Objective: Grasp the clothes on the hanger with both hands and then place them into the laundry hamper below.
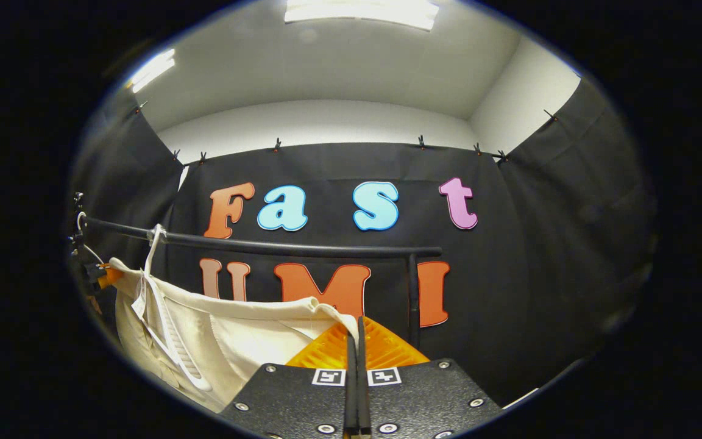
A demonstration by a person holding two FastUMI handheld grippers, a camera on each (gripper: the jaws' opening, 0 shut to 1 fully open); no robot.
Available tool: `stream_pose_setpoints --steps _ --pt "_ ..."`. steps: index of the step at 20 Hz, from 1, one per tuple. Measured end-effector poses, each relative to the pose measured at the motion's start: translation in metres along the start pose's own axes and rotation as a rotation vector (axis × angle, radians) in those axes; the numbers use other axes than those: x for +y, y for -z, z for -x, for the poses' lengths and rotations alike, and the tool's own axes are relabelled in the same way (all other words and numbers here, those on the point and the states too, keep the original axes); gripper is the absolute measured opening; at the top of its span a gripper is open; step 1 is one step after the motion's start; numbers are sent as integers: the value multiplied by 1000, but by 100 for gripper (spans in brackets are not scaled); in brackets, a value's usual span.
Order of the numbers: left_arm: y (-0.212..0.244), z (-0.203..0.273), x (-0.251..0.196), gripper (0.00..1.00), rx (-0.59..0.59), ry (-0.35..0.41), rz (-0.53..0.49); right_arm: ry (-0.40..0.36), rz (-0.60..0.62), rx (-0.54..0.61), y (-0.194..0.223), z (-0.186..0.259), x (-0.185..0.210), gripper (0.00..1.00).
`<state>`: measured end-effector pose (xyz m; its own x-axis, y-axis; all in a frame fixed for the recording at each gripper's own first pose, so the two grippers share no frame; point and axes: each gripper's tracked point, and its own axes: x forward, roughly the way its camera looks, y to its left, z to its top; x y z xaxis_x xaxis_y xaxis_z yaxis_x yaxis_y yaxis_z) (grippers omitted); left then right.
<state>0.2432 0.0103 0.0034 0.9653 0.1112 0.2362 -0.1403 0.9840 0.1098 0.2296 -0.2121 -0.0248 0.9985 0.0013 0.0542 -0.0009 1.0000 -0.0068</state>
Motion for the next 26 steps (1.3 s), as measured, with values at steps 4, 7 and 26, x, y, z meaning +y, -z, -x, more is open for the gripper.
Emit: stream_pose_setpoints --steps 4,7,26 --pt "22 3 24 6 48 -52 2 -78 -128 47 63 -2 23 0" --pt "49 6 47 6 99 -108 8 -136 -238 127 129 -9 55 0" --pt "236 161 -9 6 438 105 -24 -202 -154 416 322 95 171 0"
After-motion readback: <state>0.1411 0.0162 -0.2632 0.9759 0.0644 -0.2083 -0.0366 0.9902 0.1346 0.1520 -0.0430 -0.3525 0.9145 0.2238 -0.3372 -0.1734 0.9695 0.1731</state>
